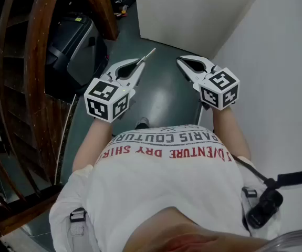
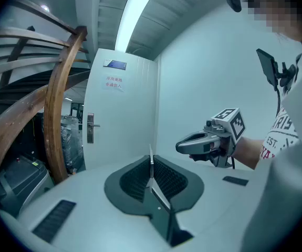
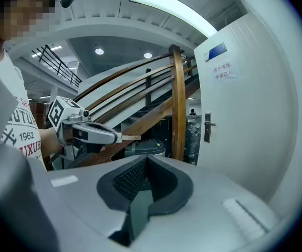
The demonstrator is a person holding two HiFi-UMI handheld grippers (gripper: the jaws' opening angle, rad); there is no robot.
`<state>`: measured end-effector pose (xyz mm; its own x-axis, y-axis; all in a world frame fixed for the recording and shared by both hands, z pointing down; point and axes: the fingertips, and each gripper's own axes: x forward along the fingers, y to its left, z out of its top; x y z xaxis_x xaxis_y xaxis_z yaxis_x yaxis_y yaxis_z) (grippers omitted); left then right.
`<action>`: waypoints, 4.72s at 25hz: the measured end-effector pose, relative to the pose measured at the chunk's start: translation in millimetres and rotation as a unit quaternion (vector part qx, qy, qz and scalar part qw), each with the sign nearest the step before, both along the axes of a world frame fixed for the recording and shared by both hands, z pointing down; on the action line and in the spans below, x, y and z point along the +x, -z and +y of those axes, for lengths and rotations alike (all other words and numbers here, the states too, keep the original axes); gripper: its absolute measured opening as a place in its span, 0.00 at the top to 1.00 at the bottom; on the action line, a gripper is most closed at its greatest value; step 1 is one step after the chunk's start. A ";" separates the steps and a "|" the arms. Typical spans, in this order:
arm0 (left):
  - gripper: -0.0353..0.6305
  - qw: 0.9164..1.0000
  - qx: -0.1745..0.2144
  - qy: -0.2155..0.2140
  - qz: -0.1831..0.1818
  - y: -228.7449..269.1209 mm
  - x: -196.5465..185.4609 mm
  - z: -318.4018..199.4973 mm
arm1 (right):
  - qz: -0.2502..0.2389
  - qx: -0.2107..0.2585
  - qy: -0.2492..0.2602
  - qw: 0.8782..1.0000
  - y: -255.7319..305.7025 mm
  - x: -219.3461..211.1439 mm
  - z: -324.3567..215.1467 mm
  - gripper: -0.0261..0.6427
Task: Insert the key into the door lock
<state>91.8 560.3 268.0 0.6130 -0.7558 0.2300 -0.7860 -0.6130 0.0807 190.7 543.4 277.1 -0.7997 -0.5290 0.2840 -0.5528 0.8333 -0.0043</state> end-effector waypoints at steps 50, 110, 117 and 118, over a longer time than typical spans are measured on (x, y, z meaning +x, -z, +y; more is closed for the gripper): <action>0.91 0.997 -0.068 -0.015 0.042 -60.3 -144.9 -641.6 | 0.015 0.007 -0.083 0.996 -43.1 -105.8 -630.8 0.96; 0.91 0.811 -0.279 0.072 0.509 -148.8 -122.8 -896.4 | 0.178 0.140 0.007 0.974 -48.7 -134.5 -856.0 0.75; 0.91 0.789 -0.280 0.079 0.541 -150.7 -119.4 -898.6 | 0.178 0.140 0.006 0.974 -48.8 -133.7 -857.1 0.75; 0.91 0.784 -0.281 0.082 0.547 -150.6 -118.0 -899.8 | 0.178 0.139 0.007 0.974 -48.5 -133.0 -857.6 0.75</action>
